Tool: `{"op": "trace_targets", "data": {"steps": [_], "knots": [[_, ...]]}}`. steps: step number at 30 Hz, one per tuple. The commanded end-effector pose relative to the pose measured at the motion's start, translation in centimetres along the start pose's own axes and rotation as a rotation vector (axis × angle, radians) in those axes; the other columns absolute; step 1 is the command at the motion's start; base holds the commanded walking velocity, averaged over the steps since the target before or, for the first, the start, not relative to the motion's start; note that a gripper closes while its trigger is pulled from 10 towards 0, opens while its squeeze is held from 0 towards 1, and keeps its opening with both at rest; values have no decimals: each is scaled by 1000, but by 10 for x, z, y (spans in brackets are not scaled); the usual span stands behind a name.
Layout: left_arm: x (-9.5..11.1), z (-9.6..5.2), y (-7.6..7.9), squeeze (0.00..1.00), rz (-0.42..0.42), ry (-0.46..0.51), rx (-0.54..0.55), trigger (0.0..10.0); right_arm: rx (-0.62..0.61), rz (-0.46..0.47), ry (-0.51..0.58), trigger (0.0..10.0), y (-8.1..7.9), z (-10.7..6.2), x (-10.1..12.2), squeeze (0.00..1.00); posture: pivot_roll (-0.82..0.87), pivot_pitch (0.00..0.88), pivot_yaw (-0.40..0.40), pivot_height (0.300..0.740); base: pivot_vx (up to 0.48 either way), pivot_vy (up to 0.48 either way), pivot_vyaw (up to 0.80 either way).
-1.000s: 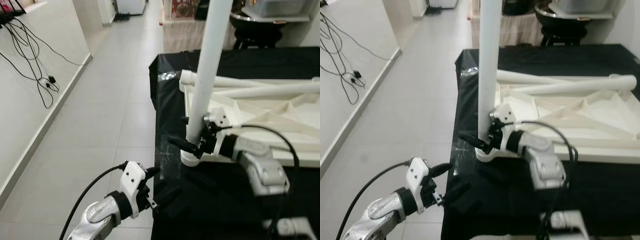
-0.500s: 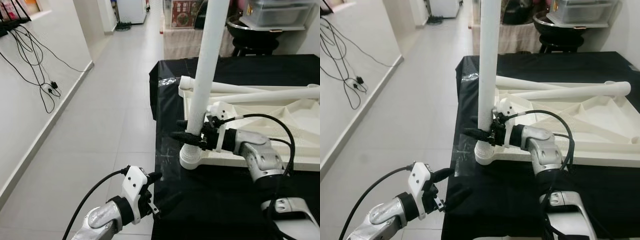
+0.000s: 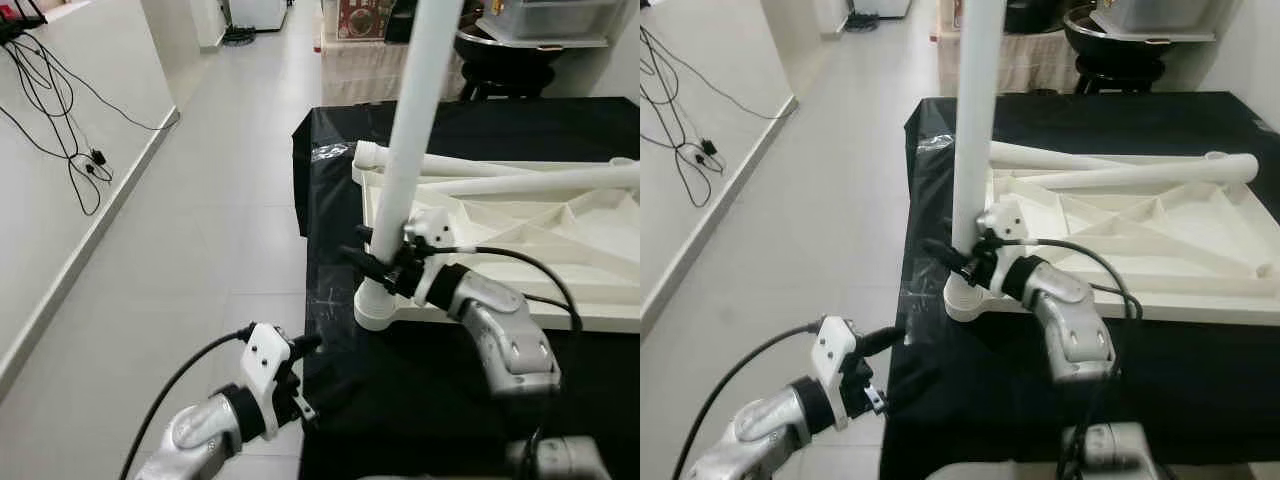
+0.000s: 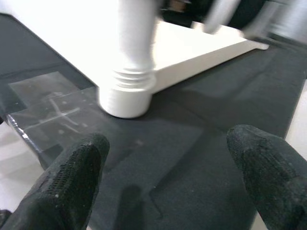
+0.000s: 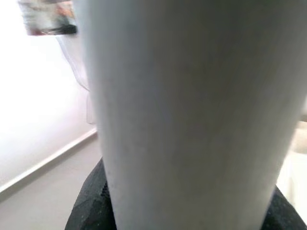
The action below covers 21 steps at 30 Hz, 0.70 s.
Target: Building children table
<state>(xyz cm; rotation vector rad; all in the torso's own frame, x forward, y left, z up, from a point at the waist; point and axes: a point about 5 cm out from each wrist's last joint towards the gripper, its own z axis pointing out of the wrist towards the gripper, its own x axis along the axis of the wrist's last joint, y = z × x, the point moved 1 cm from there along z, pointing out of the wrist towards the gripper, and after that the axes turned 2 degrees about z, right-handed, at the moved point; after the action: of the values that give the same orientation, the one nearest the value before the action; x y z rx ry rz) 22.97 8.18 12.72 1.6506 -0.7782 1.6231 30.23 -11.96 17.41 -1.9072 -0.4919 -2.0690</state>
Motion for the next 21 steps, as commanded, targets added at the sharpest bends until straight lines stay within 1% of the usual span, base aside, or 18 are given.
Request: {"op": "trace_targets", "data": {"steps": [1, 2, 3, 4, 6, 8, 9, 10, 11, 12, 13, 14, 15, 16, 18, 19, 21], "knots": [[-1, -3, -1, 0, -5, -13, -5, 10000, -27, 8, -168, 0, -11, -8, -29, 0, -100, 164, 44, 740, 0, 0, 0], [-2, -2, -2, 0, -8, -16, -11, 10000, -9, -9, -168, 0, -11, -6, -29, 0, -95, 158, 41, 740, 0, 0, 0], [-2, -1, -2, 0, -8, -18, -17, 10000, -7, -11, -171, 0, -8, -3, -29, 0, -93, 156, 39, 740, 0, 0, 0], [-2, -1, -2, 0, -8, -18, -17, 10000, -7, -11, -171, 0, -8, -3, -29, 0, -93, 156, 39, 740, 0, 0, 0], [-2, 1, -2, 0, -7, -19, -20, 10000, -20, -18, -174, 0, 0, 2, -29, 0, -91, 150, 33, 740, 0, 0, 0], [-2, 1, -3, 0, -4, -16, -12, 10000, -18, -20, -175, 0, 1, 4, -29, 0, -92, 148, 35, 740, 0, 0, 0], [-2, 1, -4, 0, -3, -13, -4, 10000, -26, -22, -175, 2039, 3, 6, -28, 0, -92, 147, 36, 740, 0, 0, 0], [-2, 1, -4, 0, -3, -13, -4, 10000, -26, -22, -175, 2039, 3, 6, -28, 0, -92, 147, 36, 740, 0, 0, 0], [-2, 1, -4, 0, -2, -11, 2, 10000, 13, -2, -157, 10000, 2, 10, -24, 0, -87, 144, 35, 740, 0, 0, 0], [-2, 2, -5, 0, -1, -12, 4, 10000, 75, 18, -127, 10000, 0, 15, -19, 573, -86, 143, 36, 740, 0, 0, 0], [-2, 2, -5, 0, -1, -12, 4, 10000, 75, 18, -127, 10000, 0, 15, -19, 573, -86, 143, 36, 740, 0, 0, 0], [-2, 2, -5, 0, -1, -13, 2, 10000, 126, 36, -98, 10000, -4, 18, -11, 1000, -83, 140, 35, 740, 0, 0, 0], [-2, 2, -5, 0, -1, -13, 2, 10000, 126, 36, -98, 10000, -4, 18, -11, 1000, -83, 140, 35, 740, 0, 0, 0], [-2, 2, -4, 0, -2, -15, -1, 10000, 202, 59, -64, 10000, -8, 20, -3, 1000, -80, 139, 36, 740, 0, 0, 0], [-2, 2, -4, 0, -2, -15, -1, 10000, 202, 59, -64, 10000, -8, 20, -3, 1000, -80, 139, 36, 740, 0, 0, 0], [-2, 3, -4, 0, -2, -17, -4, 10000, 284, 58, -33, 10000, -10, 21, 6, 1000, -77, 138, 35, 740, 0, 0, 0], [-2, 3, -4, 0, -2, -17, -4, 10000, 284, 58, -33, 10000, -10, 21, 6, 1000, -77, 138, 35, 740, 0, 0, 0]]}}
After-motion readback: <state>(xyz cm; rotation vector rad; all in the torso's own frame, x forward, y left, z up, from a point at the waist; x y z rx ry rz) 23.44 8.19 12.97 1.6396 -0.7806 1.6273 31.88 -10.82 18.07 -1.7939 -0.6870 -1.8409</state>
